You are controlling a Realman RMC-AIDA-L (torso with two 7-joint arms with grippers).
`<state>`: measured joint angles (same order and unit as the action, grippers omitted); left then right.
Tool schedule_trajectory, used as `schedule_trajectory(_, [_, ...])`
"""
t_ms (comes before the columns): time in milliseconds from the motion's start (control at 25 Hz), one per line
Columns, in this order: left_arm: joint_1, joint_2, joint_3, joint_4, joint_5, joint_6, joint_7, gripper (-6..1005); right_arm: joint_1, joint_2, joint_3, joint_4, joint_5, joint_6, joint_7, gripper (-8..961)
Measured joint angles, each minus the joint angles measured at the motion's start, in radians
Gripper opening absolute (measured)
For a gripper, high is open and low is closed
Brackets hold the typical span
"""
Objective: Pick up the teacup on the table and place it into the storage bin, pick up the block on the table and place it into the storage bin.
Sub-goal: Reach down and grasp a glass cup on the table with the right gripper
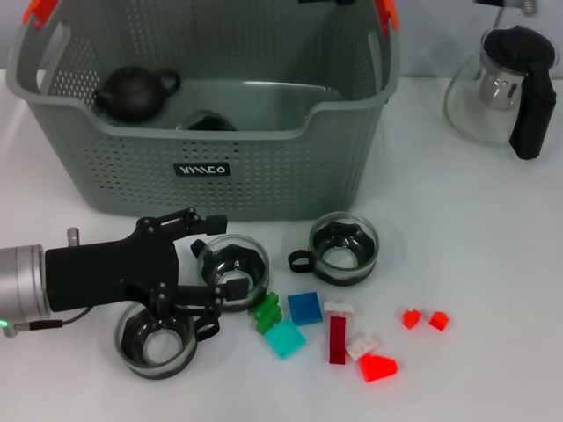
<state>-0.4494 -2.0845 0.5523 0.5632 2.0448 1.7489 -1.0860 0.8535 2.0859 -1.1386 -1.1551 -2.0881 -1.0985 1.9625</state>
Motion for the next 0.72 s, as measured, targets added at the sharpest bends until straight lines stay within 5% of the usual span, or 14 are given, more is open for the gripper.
schedule_trajectory(440, [0.003,0.0,0.0,0.0,0.0,0.001,0.014,935,-0.273,-0.005,0.024,-0.351,0.153,-0.452,-0.033,657])
schedule_trajectory(720, [0.011,0.0,0.0,0.0,0.0,0.004,0.014,935,-0.289,-0.014,0.186,-0.377,0.179,-0.788,-0.02,650])
